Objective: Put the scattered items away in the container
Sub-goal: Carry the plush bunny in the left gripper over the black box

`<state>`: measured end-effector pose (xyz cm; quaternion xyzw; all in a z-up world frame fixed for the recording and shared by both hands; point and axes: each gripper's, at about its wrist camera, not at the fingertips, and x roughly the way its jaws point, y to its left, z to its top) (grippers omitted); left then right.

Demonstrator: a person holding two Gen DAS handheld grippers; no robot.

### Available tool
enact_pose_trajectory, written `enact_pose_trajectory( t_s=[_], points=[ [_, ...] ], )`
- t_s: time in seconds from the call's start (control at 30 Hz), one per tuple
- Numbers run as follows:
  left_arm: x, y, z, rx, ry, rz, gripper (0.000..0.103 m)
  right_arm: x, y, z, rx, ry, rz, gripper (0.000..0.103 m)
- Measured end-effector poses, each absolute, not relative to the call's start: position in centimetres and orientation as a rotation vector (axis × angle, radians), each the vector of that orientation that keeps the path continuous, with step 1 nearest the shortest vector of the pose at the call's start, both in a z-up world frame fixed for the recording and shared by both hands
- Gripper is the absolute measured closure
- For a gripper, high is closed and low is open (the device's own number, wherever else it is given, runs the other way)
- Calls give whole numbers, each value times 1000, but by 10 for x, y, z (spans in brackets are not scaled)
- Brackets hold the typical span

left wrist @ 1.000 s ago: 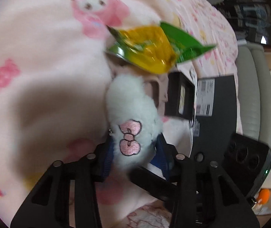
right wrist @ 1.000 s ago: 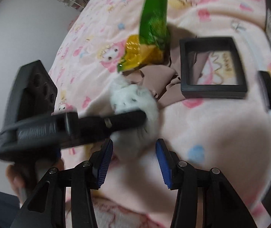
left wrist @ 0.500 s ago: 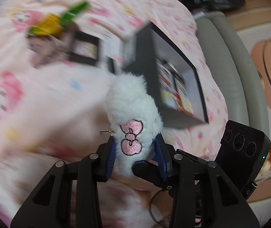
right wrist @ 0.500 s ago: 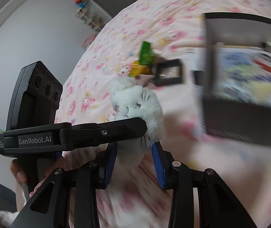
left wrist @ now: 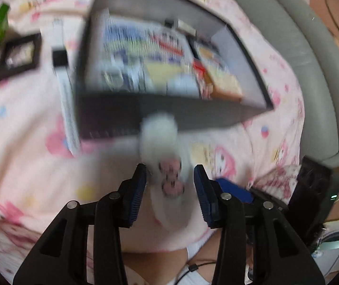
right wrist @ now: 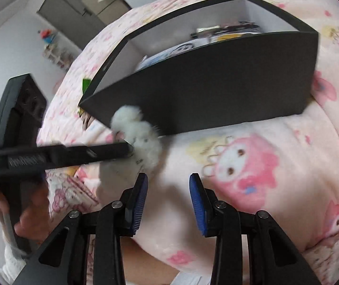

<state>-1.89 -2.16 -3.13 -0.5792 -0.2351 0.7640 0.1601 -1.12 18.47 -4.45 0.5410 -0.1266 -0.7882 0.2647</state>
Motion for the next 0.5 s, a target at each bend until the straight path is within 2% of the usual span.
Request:
enact_pose_trajectory(
  t_s=[0.1, 0.2, 0.23, 0.5],
  points=[
    [-21, -47, -25, -1550, -694, 2333, 57, -13, 187, -48, 1470, -366, -2058, 69],
    [-17, -74, -43, -1540, -928, 2308, 59, -13, 180, -54, 1491, -366, -1930, 69],
    [-17, -74, -45, -1540, -941, 2310, 59, -12, 178, -53, 1480, -362, -1921, 68],
    [-26, -48, -61, -1657, -826, 2240, 58, -18, 129, -70, 1481, -397, -1805, 68]
  ],
)
